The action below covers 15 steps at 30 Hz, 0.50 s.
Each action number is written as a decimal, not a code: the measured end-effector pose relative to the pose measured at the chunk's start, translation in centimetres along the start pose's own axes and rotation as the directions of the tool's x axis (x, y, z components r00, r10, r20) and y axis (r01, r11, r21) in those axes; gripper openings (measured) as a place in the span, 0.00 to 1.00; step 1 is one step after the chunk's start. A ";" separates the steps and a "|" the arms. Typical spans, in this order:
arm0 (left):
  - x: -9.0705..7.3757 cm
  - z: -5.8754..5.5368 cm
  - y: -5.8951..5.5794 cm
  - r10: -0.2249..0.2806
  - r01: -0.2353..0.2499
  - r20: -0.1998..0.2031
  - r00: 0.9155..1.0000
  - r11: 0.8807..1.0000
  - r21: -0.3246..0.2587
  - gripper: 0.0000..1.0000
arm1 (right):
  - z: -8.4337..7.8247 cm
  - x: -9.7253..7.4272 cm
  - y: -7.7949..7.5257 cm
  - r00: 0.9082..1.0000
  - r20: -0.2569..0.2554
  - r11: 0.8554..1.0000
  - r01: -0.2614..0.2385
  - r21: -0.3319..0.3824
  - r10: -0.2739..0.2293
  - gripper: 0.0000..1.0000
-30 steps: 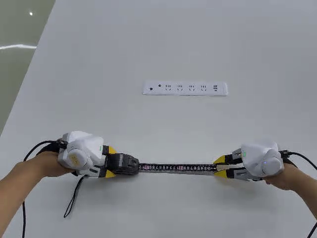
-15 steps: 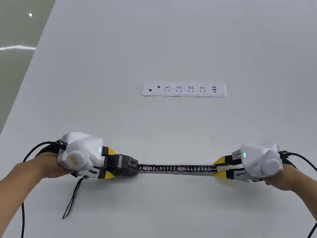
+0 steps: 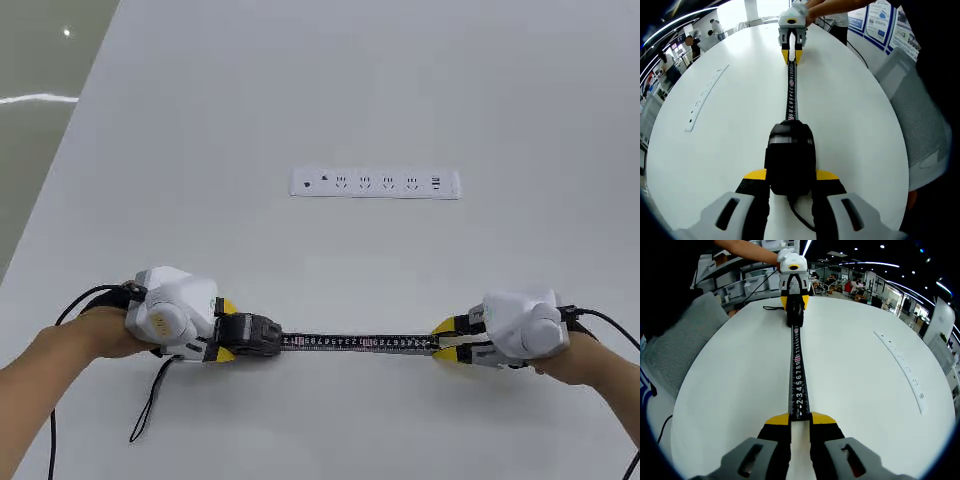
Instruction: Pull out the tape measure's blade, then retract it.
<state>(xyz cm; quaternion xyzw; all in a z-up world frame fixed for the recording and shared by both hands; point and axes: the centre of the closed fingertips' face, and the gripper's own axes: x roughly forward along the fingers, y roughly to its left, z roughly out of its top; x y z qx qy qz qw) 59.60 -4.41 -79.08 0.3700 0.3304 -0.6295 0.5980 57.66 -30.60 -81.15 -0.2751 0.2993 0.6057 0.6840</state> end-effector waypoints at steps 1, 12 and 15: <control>0.0 0.0 0.0 -0.003 0.003 0.000 1.000 1.000 -0.002 0.28 | 0.0 0.0 0.0 1.000 0.004 1.000 -0.003 0.012 0.003 0.12; 0.0 -0.1 0.1 -0.018 0.018 -0.026 0.999 1.000 0.004 0.29 | -0.1 0.1 0.1 1.000 -0.005 0.999 -0.011 0.036 0.011 0.15; 0.1 -0.1 0.1 -0.014 0.014 -0.025 1.000 1.000 0.003 0.29 | -0.2 0.2 -0.1 1.000 -0.008 0.998 0.003 0.064 -0.002 0.19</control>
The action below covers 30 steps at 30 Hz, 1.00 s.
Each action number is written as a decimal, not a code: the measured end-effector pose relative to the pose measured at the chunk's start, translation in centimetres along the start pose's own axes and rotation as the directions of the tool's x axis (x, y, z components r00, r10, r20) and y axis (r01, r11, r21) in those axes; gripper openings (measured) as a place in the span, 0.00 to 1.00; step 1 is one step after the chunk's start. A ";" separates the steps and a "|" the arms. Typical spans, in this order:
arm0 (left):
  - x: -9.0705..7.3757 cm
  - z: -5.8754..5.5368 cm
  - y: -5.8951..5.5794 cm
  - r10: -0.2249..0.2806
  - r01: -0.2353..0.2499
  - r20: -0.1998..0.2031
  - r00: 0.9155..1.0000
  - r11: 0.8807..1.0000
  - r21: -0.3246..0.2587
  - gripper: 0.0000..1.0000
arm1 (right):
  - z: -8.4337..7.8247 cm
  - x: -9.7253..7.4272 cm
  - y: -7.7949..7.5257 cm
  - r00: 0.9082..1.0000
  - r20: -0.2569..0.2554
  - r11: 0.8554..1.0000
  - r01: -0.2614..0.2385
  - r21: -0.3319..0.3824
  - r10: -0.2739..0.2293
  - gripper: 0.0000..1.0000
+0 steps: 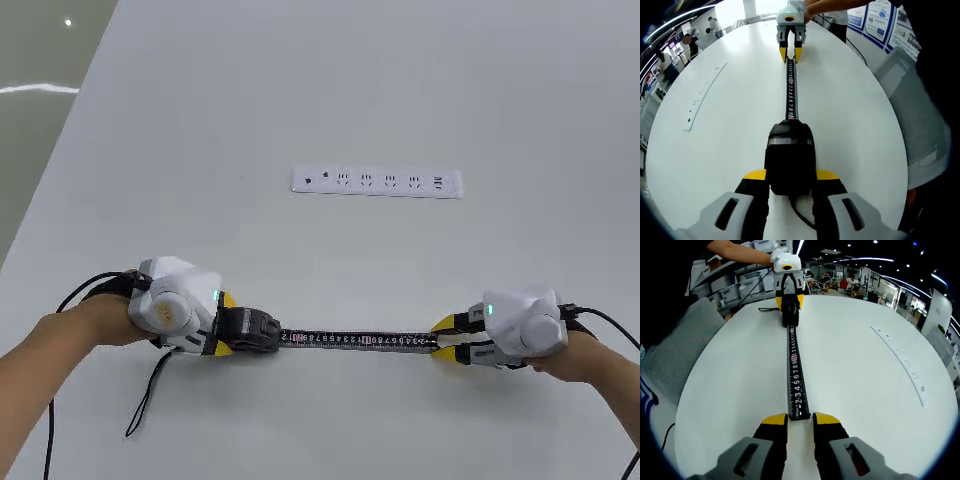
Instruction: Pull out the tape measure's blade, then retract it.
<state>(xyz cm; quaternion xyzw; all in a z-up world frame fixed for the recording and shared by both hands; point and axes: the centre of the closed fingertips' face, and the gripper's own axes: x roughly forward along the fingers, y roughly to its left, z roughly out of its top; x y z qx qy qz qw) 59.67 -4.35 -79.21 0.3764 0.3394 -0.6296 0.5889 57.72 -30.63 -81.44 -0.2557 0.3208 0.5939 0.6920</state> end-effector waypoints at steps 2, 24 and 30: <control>0.1 0.0 0.0 0.004 -0.004 -0.007 1.000 1.000 0.009 0.29 | 0.0 0.0 0.3 1.000 0.002 1.000 -0.009 0.003 0.009 0.22; -0.8 0.1 -0.3 0.043 -0.041 0.029 0.999 0.998 -0.053 0.50 | -0.1 -2.4 0.8 0.996 -0.047 0.991 0.079 0.106 -0.074 0.42; -1.6 -0.5 -0.7 0.070 -0.064 0.044 0.997 0.990 -0.124 0.64 | 0.1 -3.5 1.4 0.993 -0.028 0.977 0.117 0.177 -0.114 0.53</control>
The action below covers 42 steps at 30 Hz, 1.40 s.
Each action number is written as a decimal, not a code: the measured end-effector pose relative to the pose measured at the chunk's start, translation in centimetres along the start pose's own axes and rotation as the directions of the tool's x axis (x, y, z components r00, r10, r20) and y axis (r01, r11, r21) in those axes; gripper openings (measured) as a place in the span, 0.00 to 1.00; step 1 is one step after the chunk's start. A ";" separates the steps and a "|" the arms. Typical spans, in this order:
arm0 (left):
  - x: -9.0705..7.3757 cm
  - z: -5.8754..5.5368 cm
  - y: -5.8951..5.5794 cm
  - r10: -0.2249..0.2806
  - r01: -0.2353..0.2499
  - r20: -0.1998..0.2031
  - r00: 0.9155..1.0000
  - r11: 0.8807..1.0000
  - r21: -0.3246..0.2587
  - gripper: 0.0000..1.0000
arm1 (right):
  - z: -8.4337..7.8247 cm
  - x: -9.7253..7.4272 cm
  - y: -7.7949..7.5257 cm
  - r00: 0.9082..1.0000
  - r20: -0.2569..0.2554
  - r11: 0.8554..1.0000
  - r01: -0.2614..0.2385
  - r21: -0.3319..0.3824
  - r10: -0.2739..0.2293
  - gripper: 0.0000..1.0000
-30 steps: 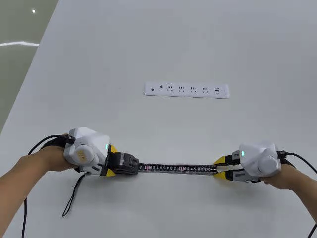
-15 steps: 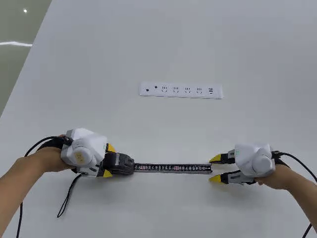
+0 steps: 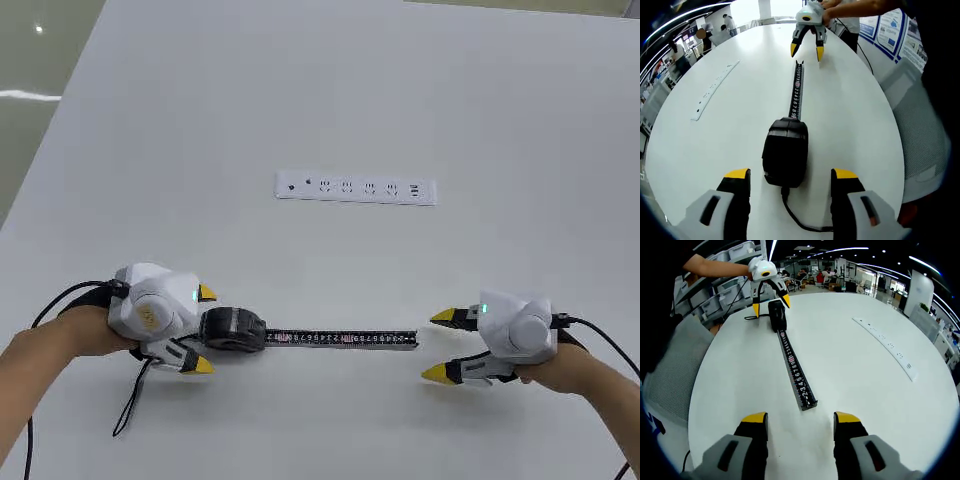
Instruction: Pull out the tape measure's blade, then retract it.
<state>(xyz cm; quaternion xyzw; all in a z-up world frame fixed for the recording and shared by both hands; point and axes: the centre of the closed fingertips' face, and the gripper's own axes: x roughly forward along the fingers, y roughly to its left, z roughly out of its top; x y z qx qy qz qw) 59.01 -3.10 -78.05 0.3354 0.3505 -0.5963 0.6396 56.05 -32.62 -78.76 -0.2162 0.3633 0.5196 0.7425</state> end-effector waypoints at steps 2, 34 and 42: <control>-0.4 -0.1 -0.2 0.008 -0.008 0.003 1.000 1.000 -0.020 0.67 | 0.2 -0.3 0.2 1.000 0.005 1.000 0.010 0.013 -0.010 0.55; -6.1 -0.6 -5.2 0.255 -0.207 0.107 0.961 0.920 -0.333 0.98 | 1.7 -4.4 4.7 0.975 0.045 0.965 0.206 0.165 -0.216 0.96; -7.2 0.0 -6.4 0.341 -0.259 0.149 0.928 0.879 -0.400 0.99 | 2.3 -5.1 5.9 0.956 0.059 0.941 0.270 0.202 -0.287 0.97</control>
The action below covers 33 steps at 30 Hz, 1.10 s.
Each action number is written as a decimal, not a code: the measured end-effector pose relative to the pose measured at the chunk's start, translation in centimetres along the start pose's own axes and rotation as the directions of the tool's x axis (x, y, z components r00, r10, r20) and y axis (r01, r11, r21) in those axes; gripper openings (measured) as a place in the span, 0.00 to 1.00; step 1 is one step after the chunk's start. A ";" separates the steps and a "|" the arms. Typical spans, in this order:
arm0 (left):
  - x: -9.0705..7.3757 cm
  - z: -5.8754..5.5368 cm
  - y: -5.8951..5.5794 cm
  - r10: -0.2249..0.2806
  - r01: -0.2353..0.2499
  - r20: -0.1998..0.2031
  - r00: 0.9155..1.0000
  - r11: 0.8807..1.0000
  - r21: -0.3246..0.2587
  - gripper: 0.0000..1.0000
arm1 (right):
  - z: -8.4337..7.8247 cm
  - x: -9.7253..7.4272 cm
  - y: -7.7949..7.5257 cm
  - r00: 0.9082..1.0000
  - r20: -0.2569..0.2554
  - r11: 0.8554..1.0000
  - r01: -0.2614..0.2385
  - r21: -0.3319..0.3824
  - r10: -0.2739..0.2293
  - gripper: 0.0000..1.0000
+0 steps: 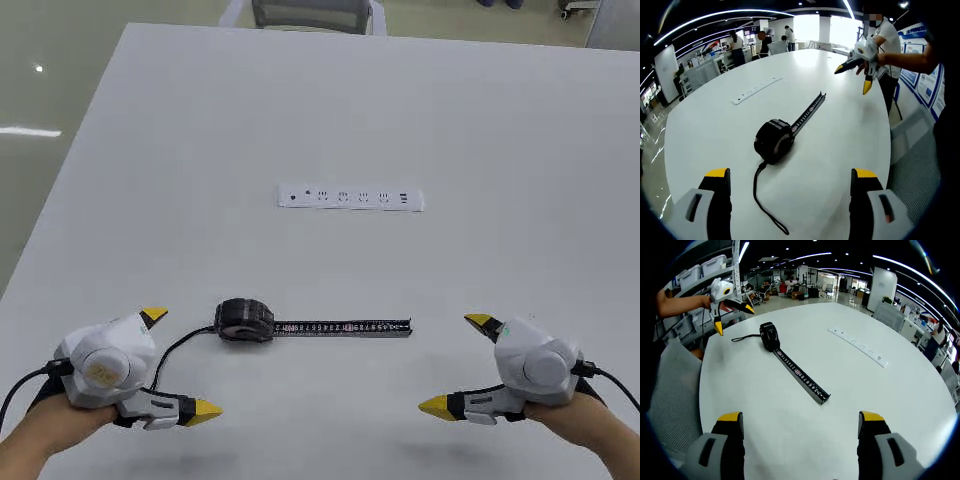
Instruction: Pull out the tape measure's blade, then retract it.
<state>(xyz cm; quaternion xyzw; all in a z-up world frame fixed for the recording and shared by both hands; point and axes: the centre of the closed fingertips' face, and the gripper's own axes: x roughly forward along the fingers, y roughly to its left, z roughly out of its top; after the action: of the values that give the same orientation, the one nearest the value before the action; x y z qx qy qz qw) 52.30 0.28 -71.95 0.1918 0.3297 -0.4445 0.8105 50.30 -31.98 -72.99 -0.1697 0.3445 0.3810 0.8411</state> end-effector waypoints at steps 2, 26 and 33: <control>-0.2 -0.1 -0.2 0.035 -0.035 0.008 0.999 0.999 -0.019 0.99 | -0.1 0.0 0.3 1.000 -0.002 1.000 0.019 0.010 -0.019 0.97; -1.5 -0.1 -4.3 0.193 -0.180 0.059 0.979 0.967 -0.178 0.99 | 0.9 -1.2 3.7 0.987 0.048 0.981 0.148 0.126 -0.155 0.98; -1.7 0.2 -4.2 0.252 -0.228 0.072 0.965 0.944 -0.239 0.98 | 1.5 -1.0 4.6 0.983 0.069 0.974 0.160 0.157 -0.173 0.98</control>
<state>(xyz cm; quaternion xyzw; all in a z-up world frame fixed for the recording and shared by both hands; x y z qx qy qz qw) 48.14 -1.11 -70.70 0.1133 0.3114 -0.3106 0.8909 46.98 -28.66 -71.32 -0.1179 0.3222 0.2886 0.8939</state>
